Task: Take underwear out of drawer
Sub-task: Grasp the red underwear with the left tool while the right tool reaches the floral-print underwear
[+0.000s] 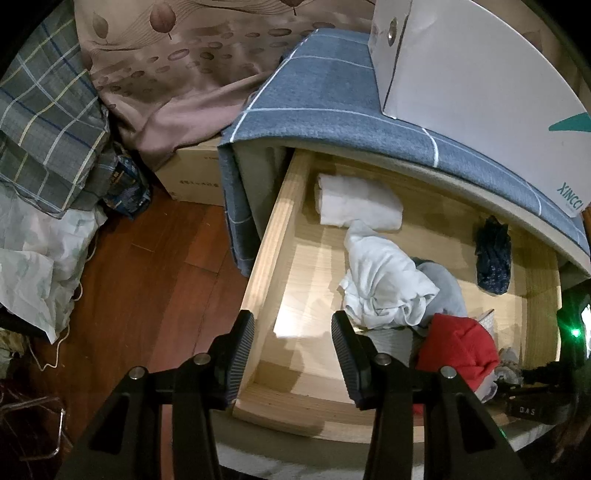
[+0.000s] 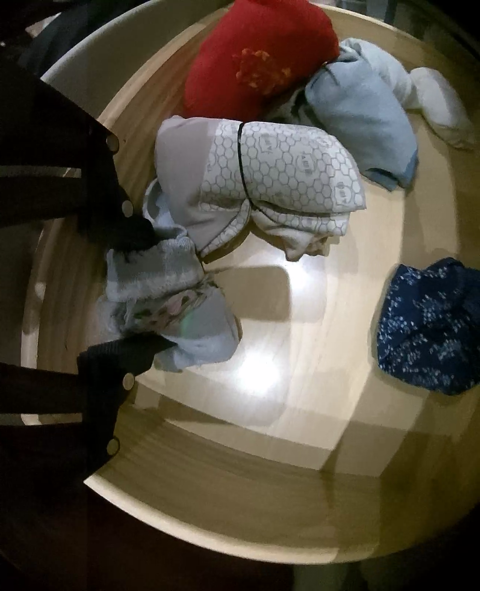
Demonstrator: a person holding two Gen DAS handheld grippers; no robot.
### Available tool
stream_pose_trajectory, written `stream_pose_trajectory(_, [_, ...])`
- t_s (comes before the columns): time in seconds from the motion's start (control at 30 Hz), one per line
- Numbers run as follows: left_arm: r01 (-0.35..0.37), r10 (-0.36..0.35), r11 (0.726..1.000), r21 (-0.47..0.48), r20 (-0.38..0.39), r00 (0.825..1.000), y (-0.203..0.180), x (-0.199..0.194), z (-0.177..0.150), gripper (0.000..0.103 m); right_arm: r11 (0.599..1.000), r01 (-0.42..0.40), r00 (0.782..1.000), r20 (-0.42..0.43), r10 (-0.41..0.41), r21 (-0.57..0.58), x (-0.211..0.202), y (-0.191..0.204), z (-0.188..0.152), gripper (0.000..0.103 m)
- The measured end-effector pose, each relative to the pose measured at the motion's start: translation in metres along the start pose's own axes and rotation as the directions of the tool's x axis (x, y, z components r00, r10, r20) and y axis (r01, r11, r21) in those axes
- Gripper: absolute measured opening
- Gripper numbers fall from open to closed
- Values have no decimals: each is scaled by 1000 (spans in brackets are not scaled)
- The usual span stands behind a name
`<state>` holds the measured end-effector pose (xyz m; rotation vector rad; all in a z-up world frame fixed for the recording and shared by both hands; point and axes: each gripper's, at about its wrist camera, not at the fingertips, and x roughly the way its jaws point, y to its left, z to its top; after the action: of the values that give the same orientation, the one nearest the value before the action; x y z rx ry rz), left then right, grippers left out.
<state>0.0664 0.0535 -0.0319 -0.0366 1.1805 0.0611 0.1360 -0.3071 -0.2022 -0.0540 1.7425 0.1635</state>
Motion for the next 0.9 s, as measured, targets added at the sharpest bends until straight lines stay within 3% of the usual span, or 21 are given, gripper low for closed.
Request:
stream_pose_trajectory(0.4, [22,-16,991,136,-40,999,-26,0,-6,45,994,-10,999,46,5,111,-31,-17,-13,31])
stream_pose_trajectory(0.53, [89,-77,981,173,-79,994,-37,-4,-11,45,994,11,998,60,-18,113,-38,-23,-20,31])
stream_pose_trajectory(0.6, [151,-138,979,138,-98,986,-39,-7,-14,44,992,-8,998,61,1,122,-40,-26,-20,31])
stream_pose_trajectory(0.7, [273,-255,956,107,-156,954,-52,-11,-21,44,988,-65,997,59,57,142,-40,-32,-23,31])
stream_pose_trajectory(0.87, [334,-306,934,123,-203,930,-81,-18,-21,46,979,-122,992,65,113,165,-50,-44,-24,31])
stream_pose_trajectory(0.9, [348,-319,930,114,-213,923,-86,-18,-20,52,979,-126,991,66,116,163,-52,-45,-25,32])
